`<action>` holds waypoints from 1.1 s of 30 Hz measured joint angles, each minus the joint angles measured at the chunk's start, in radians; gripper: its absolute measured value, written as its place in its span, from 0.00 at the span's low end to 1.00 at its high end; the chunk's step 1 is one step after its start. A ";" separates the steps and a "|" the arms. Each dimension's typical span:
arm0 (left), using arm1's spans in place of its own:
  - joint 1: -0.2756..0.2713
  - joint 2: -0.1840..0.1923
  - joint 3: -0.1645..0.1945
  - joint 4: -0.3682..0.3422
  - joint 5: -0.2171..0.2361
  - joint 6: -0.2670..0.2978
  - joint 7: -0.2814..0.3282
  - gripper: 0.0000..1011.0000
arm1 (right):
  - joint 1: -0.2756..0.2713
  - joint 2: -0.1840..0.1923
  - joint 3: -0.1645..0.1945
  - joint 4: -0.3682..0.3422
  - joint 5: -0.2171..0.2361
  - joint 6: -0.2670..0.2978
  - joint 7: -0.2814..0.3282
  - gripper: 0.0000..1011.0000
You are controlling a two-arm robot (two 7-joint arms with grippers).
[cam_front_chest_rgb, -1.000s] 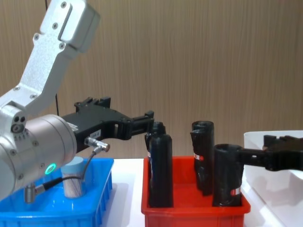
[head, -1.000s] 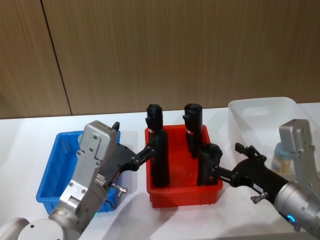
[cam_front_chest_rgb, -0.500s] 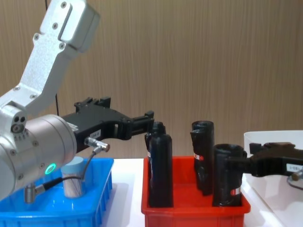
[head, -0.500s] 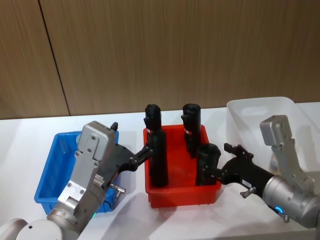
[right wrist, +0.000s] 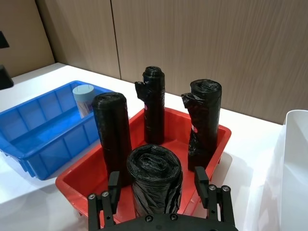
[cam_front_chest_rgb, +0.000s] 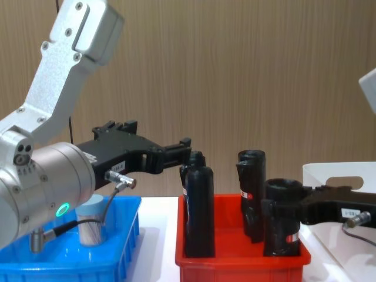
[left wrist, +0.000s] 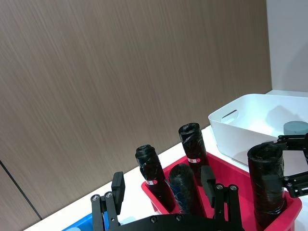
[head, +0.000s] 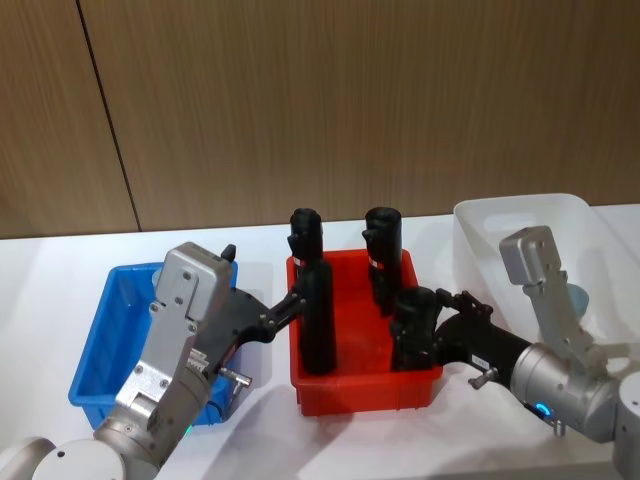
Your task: Pick the cotton swabs from the blue box and place them into the white box.
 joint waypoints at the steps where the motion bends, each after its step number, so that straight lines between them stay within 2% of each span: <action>1: 0.000 0.000 0.000 0.000 0.000 0.000 0.000 0.99 | 0.003 -0.001 -0.001 0.004 -0.001 0.000 0.001 0.96; 4: 0.000 0.000 0.000 0.000 0.000 0.000 0.000 0.99 | 0.013 -0.005 -0.002 0.020 -0.005 0.001 0.003 0.88; 5: 0.000 0.000 0.000 0.000 0.000 0.000 0.000 0.99 | 0.017 -0.007 -0.003 0.026 -0.005 0.001 0.004 0.88; 8: 0.000 0.000 0.000 0.000 0.000 0.000 0.000 0.99 | 0.022 -0.009 -0.003 0.034 -0.005 0.000 0.006 0.76; 13: 0.000 0.000 0.000 0.000 0.000 0.000 0.000 0.99 | 0.030 -0.012 -0.004 0.047 -0.006 -0.003 0.009 0.67; 15: 0.000 0.000 0.000 0.000 0.000 0.000 0.000 0.99 | 0.033 -0.012 -0.005 0.050 -0.006 -0.004 0.009 0.56; 17: 0.000 0.000 0.000 0.000 0.000 0.000 0.000 0.99 | 0.034 -0.012 -0.005 0.051 -0.006 -0.005 0.010 0.53; 25: 0.000 0.000 0.000 0.000 0.000 0.000 0.000 0.99 | 0.033 -0.009 -0.004 0.043 -0.004 -0.005 0.010 0.47; 33: 0.000 0.000 0.000 0.000 0.000 0.000 0.000 0.99 | 0.027 0.001 0.003 -0.011 0.011 -0.009 0.002 0.43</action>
